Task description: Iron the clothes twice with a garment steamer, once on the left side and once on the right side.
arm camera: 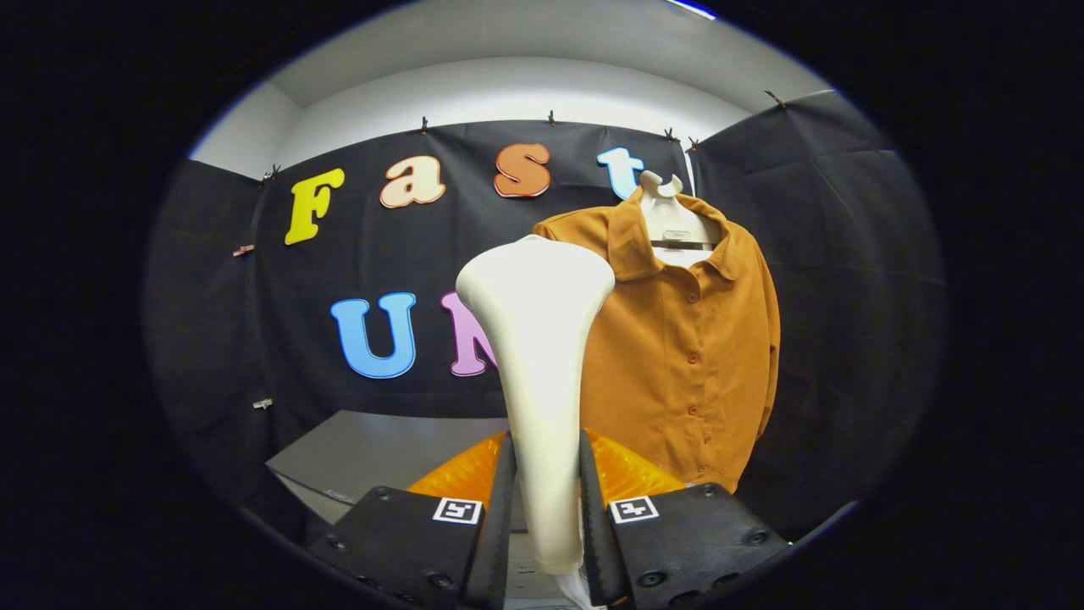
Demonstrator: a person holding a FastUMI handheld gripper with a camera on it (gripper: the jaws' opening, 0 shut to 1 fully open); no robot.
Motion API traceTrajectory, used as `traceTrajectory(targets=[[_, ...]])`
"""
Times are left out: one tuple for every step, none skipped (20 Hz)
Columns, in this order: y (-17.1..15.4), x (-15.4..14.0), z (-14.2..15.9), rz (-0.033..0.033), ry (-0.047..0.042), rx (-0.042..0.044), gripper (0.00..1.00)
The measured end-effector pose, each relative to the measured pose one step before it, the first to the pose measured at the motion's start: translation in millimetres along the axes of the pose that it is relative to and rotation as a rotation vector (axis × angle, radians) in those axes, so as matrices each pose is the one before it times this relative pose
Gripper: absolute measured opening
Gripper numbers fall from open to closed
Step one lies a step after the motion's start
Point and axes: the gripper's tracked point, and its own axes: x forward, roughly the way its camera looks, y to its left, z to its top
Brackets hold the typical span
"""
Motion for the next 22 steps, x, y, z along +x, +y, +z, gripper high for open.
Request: traceTrajectory(targets=[[10.06,-2.17,1.52,0.01527,-0.01064,0.00335,0.4],[9.58,-2.79,1.85,0.01178,-0.01195,-0.00029,0.4],[6.42,-2.84,1.13,0.0083,-0.01163,-0.00649,0.4],[5.83,-1.76,1.03,0.00471,-0.01035,-0.00501,0.4],[4.56,-1.77,0.42,0.00249,-0.00511,-0.00369,0.4],[3.39,-1.09,0.04,0.00125,-0.00366,-0.00105,0.4],[3.54,-0.71,-0.21,0.00338,-0.00077,0.00103,0.4],[3.06,0.82,0.03,0.00474,0.00006,0.00202,0.4],[0.93,-0.61,-0.69,0.00233,0.0037,-0.00071,0.4],[-0.11,0.34,-0.49,-0.00229,0.00073,-0.00199,0.4],[-1.34,0.49,0.25,-0.00394,-0.00023,-0.00071,0.4],[-1.39,0.45,0.34,-0.00405,-0.00079,0.00157,0.4],[-0.46,0.22,1.02,-0.00324,-0.00309,0.00299,0.4],[-1.05,0.48,1.45,-0.00286,-0.00305,0.00236,0.4],[-0.08,-0.26,0.55,-0.00115,-0.00262,0.00031,0.4],[-0.04,0.55,1.28,0.00086,-0.00388,-0.00216,0.4],[0.87,0.3,0.46,0.00132,-0.00261,-0.00368,0.4],[0.38,0.64,1.23,0.00085,-0.00385,-0.00468,0.4],[-0.11,0.83,0.1,0.0004,0.00043,-0.00264,0.4],[-0.18,1.46,-0.1,0.00035,0.00013,0.00056,0.4],[0.19,0.73,-0.58,-0.00008,0.0007,0.0016,0.4],[0.12,0.86,-0.27,-0.00048,0.00173,0.0006,0.4]])
